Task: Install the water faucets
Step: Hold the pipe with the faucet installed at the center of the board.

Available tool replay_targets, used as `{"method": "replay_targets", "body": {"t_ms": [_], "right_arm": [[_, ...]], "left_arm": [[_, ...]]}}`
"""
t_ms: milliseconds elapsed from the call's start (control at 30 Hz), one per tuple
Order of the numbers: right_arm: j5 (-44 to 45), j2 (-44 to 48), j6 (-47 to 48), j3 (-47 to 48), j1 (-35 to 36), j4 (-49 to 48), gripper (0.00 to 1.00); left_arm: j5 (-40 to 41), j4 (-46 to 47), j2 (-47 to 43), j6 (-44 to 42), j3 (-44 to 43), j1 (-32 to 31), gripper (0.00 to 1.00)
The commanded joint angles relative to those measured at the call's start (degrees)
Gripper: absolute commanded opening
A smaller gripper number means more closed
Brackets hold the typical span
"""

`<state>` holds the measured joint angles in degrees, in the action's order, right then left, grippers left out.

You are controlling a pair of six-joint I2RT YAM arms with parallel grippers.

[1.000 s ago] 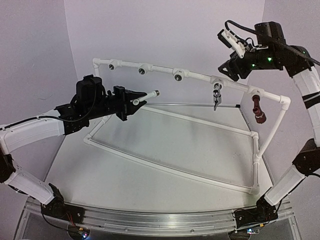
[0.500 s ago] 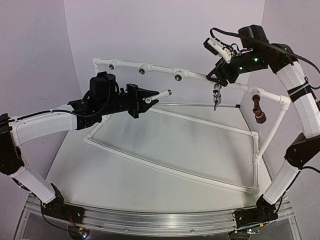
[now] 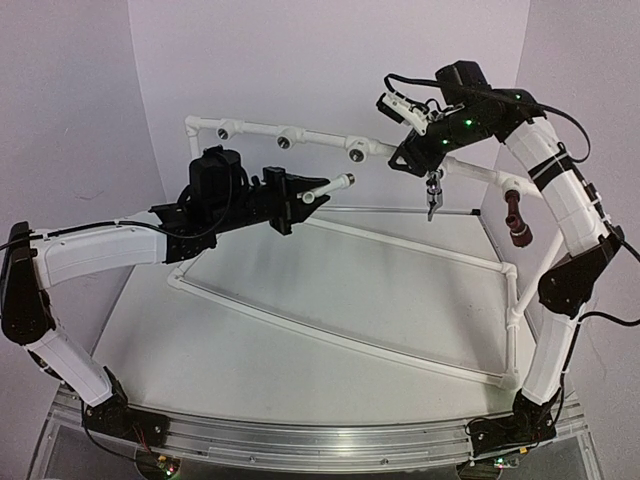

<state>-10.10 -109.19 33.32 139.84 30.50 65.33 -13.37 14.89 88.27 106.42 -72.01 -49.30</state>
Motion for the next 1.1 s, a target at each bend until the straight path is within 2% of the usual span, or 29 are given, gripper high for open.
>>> {"method": "replay_targets", "body": {"t_ms": [0,67,100,133,167,200,433,533,600,733,1067], "right_arm": [[2.46,-1.66,1.58,2.48,-0.15,-2.26,0.65],[2.78,-1.95,1.93,2.6,-0.17,-2.75,0.61],[2.62,-1.99,2.06,2.73,-0.16,-3.06,0.56],[2.46,-1.99,2.11,2.85,-0.12,-3.47,0.48],[2.64,-1.96,2.18,2.77,-0.09,-4.15,0.33],[2.92,-1.92,2.25,2.7,-0.07,-4.75,0.22],[3.04,-2.11,3.73,1.26,-0.09,-5.26,0.19],[2.07,-2.12,3.34,1.06,-0.07,-5.12,0.05],[0.93,-1.87,2.96,0.76,0.02,-5.12,0.0],[0.51,-1.73,2.04,0.56,0.15,-5.26,0.0],[2.64,-1.29,0.59,-0.71,1.06,-6.57,0.0]], "left_arm": [[1.45,5.14,-0.55,1.44,-3.02,-0.5,0.0],[1.59,5.16,-0.31,1.52,-3.33,-0.64,0.0],[1.59,5.22,-0.13,1.6,-3.56,-0.73,0.0],[1.61,5.23,0.02,1.67,-3.75,-0.76,0.0],[1.69,5.26,0.26,1.68,-4.03,-0.82,0.0],[1.76,5.33,0.45,1.68,-4.26,-0.9,0.0],[3.32,6.42,0.57,1.88,-4.19,-1.49,0.0],[4.53,7.36,0.26,2.2,-3.49,-1.56,0.0],[5.2,8.26,0.33,3.04,-2.95,-1.65,0.0],[7.62,13.05,0.91,5.59,-1.83,-2.04,0.0],[15.31,17.45,2.94,10.65,-2.02,-4.23,0.0]]}}
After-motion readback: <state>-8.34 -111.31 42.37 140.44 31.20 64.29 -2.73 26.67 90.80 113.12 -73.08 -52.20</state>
